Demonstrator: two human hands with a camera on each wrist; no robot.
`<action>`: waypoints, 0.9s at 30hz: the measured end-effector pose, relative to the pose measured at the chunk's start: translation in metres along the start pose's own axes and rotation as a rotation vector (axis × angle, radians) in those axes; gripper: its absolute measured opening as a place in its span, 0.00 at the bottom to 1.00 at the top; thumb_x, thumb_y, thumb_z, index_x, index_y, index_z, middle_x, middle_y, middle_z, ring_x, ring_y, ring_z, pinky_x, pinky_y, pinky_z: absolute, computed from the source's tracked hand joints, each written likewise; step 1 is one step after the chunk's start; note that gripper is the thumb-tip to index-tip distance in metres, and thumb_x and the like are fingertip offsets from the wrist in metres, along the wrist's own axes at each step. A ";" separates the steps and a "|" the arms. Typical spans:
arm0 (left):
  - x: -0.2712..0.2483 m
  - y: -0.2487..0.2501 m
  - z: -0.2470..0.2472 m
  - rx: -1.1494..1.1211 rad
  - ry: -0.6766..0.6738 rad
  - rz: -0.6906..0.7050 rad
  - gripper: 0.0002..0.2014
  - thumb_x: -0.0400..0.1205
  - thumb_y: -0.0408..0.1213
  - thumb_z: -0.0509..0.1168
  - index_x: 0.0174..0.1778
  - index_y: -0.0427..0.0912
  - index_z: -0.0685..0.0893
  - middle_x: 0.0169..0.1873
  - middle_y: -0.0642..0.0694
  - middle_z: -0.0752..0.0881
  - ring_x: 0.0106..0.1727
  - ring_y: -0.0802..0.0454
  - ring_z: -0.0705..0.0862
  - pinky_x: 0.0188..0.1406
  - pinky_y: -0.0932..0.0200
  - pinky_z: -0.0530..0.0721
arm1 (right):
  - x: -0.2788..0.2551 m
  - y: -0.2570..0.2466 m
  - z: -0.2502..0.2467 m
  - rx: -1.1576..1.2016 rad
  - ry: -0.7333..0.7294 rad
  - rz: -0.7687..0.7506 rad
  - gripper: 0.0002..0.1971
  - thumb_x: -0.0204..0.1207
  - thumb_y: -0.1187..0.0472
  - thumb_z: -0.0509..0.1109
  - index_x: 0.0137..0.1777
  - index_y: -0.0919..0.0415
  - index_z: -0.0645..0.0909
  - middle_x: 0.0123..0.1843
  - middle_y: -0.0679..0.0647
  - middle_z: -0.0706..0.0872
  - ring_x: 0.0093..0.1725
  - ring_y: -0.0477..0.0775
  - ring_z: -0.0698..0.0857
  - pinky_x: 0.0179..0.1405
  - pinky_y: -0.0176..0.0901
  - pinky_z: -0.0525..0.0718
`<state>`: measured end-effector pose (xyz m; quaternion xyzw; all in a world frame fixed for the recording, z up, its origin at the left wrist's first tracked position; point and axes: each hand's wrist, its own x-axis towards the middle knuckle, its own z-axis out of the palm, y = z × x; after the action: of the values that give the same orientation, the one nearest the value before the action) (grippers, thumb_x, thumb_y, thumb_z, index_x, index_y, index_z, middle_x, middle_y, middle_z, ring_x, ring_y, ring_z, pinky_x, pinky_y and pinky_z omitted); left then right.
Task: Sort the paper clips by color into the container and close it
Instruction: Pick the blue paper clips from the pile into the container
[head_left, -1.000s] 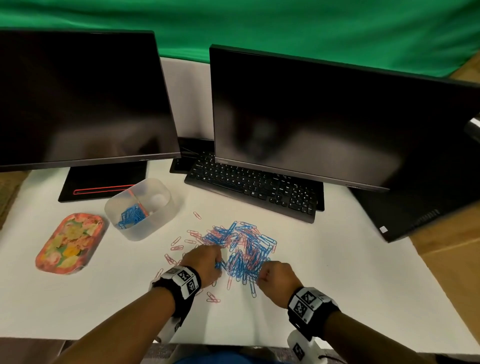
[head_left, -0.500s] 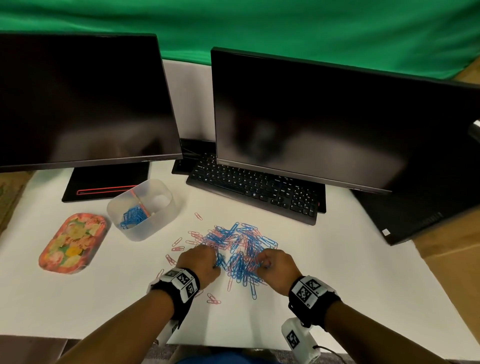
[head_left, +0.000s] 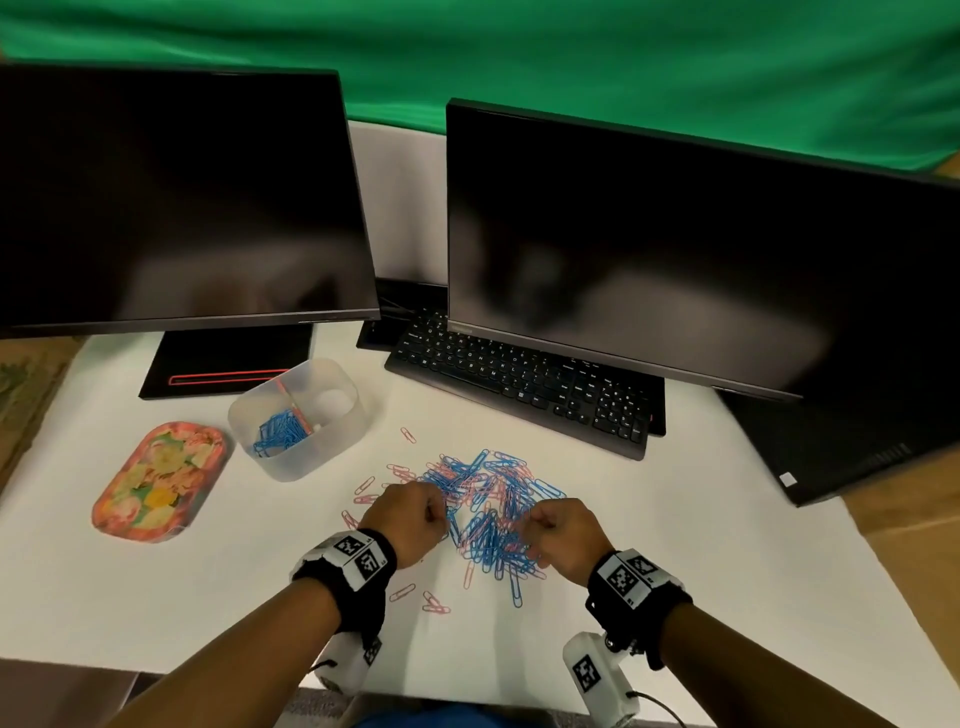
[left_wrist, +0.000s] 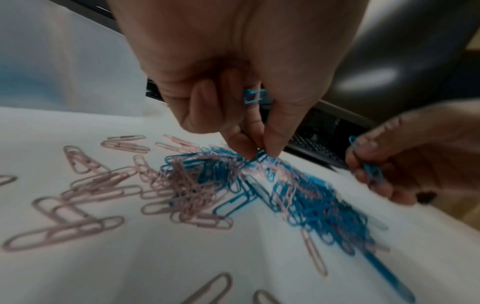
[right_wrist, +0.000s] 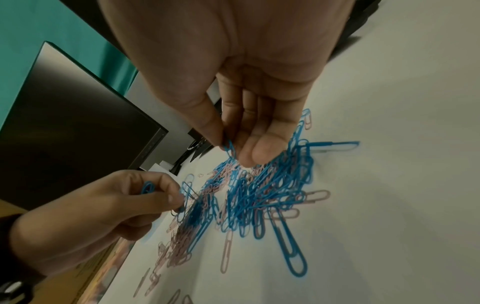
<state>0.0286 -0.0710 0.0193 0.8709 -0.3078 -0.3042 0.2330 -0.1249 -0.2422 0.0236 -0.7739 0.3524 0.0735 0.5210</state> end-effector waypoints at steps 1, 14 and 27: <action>-0.001 0.000 -0.004 -0.069 0.017 0.004 0.09 0.74 0.35 0.69 0.30 0.51 0.80 0.32 0.54 0.86 0.36 0.54 0.83 0.41 0.60 0.84 | 0.001 -0.001 -0.001 0.003 -0.001 -0.011 0.08 0.74 0.64 0.70 0.34 0.62 0.85 0.27 0.51 0.86 0.28 0.49 0.84 0.34 0.46 0.84; -0.032 -0.022 -0.100 -0.699 0.251 -0.064 0.05 0.75 0.30 0.75 0.36 0.37 0.86 0.28 0.49 0.83 0.20 0.64 0.73 0.20 0.73 0.70 | 0.034 -0.126 0.043 0.157 -0.173 -0.177 0.13 0.74 0.74 0.67 0.40 0.56 0.86 0.37 0.60 0.90 0.28 0.55 0.84 0.26 0.42 0.82; -0.007 -0.097 -0.175 -0.757 0.488 -0.437 0.04 0.72 0.31 0.72 0.41 0.36 0.89 0.42 0.34 0.90 0.27 0.49 0.74 0.22 0.63 0.70 | 0.086 -0.257 0.149 -0.162 -0.205 -0.266 0.09 0.69 0.70 0.65 0.37 0.61 0.86 0.34 0.59 0.87 0.35 0.59 0.86 0.46 0.54 0.90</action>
<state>0.1797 0.0402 0.0880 0.8152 0.0773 -0.2238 0.5285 0.1366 -0.1017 0.1096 -0.8417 0.1847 0.1107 0.4952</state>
